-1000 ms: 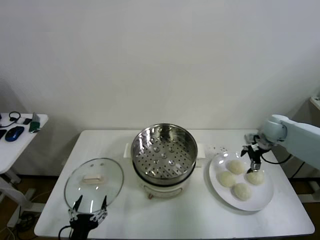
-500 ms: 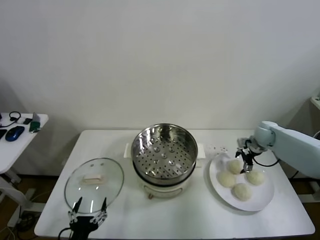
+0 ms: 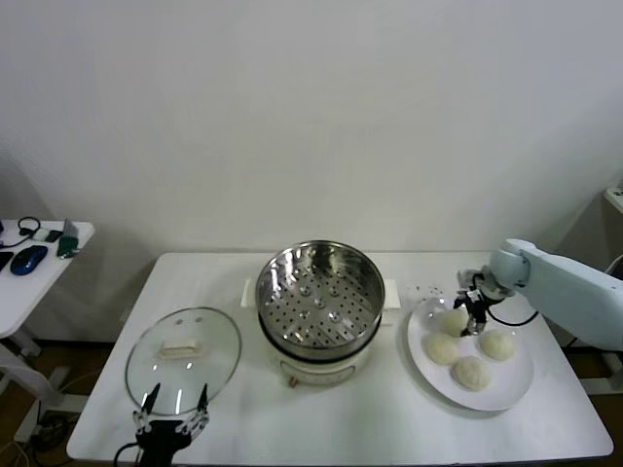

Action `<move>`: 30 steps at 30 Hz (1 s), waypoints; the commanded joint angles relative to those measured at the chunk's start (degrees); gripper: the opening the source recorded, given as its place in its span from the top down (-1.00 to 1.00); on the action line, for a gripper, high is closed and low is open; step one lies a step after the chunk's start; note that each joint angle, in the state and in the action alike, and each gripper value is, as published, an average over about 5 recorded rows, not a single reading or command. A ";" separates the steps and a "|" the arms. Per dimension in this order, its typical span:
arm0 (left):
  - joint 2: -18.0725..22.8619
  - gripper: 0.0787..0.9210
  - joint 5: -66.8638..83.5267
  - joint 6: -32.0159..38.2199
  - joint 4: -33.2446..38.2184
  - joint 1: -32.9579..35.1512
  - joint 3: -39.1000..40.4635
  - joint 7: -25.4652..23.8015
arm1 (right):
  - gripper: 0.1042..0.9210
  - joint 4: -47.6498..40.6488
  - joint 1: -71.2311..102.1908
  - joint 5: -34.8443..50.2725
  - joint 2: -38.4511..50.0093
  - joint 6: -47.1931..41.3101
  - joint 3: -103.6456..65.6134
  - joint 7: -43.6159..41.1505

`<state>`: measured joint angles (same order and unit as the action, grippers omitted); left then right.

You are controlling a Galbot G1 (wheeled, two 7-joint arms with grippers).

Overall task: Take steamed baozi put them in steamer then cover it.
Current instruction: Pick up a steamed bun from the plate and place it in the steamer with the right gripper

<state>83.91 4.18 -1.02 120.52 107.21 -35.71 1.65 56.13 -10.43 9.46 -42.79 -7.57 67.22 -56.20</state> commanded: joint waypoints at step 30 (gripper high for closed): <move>-0.83 -0.77 0.04 -0.39 1.94 -0.38 -0.13 1.04 | -0.51 9.97 -33.67 -8.59 -33.26 46.97 21.45 1.12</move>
<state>83.09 4.18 -1.41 122.42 106.82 -35.84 2.71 69.84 -49.13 12.05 -66.81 29.23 89.64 -56.95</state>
